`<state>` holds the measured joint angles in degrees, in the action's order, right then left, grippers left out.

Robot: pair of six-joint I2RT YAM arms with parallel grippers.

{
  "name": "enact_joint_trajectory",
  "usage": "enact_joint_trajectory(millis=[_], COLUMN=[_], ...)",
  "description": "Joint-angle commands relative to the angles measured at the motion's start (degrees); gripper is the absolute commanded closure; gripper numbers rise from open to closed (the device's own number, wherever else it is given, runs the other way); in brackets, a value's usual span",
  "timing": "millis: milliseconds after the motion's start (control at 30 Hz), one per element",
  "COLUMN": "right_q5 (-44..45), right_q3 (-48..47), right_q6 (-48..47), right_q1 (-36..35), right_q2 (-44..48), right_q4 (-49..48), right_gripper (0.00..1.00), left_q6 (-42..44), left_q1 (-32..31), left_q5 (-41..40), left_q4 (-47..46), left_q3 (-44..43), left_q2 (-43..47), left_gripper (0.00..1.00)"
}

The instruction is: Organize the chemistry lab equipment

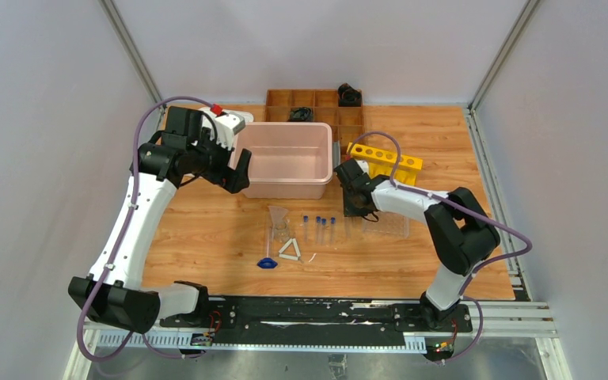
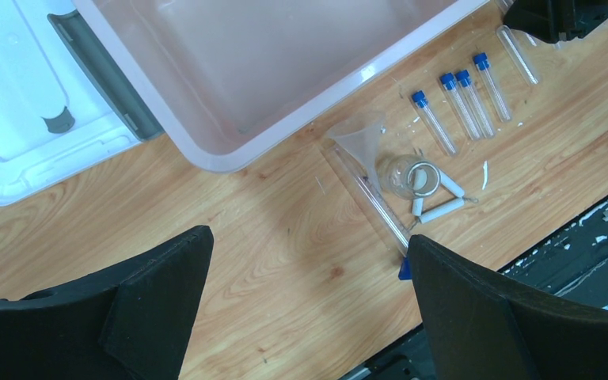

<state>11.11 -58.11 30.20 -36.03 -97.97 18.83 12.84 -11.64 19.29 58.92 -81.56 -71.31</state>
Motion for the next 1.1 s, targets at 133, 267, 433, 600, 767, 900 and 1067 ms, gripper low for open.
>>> enact_joint_trajectory(millis=[133,267,433,600,767,900,1067], right_q5=[1.5,-0.2,-1.9,-3.2,-4.5,-7.1,-9.2], right_q3=[-0.9,-0.9,-0.7,-0.6,0.3,0.7,-2.2], right_q6=[-0.1,0.2,0.8,1.8,3.5,5.6,7.9], right_q1=[0.3,1.2,1.9,1.9,1.6,0.0,-5.2], right_q2=[-3.6,-4.0,-1.2,6.8,19.8,28.5,32.9], right_q4=[-0.4,-0.8,-0.6,1.0,1.9,-0.5,-5.4], right_gripper=[0.75,0.77,0.97,1.00,1.00,1.00,1.00], left_q6=[-0.7,-1.0,-1.5,-1.9,-1.7,-0.8,-2.1], left_q1=[0.1,0.1,0.1,0.1,0.1,0.1,0.1], left_q5=[1.5,2.4,3.7,6.5,11.0,16.7,24.2], left_q4=[0.0,0.0,0.0,-0.1,0.0,-0.1,-0.1], left_q3=[-2.2,-2.2,-2.5,-2.4,-1.9,0.3,1.5], left_q2=[0.8,0.8,1.0,1.3,1.1,1.4,1.3], left_gripper=[0.00,0.00,0.00,0.00,0.00,0.02,0.05])
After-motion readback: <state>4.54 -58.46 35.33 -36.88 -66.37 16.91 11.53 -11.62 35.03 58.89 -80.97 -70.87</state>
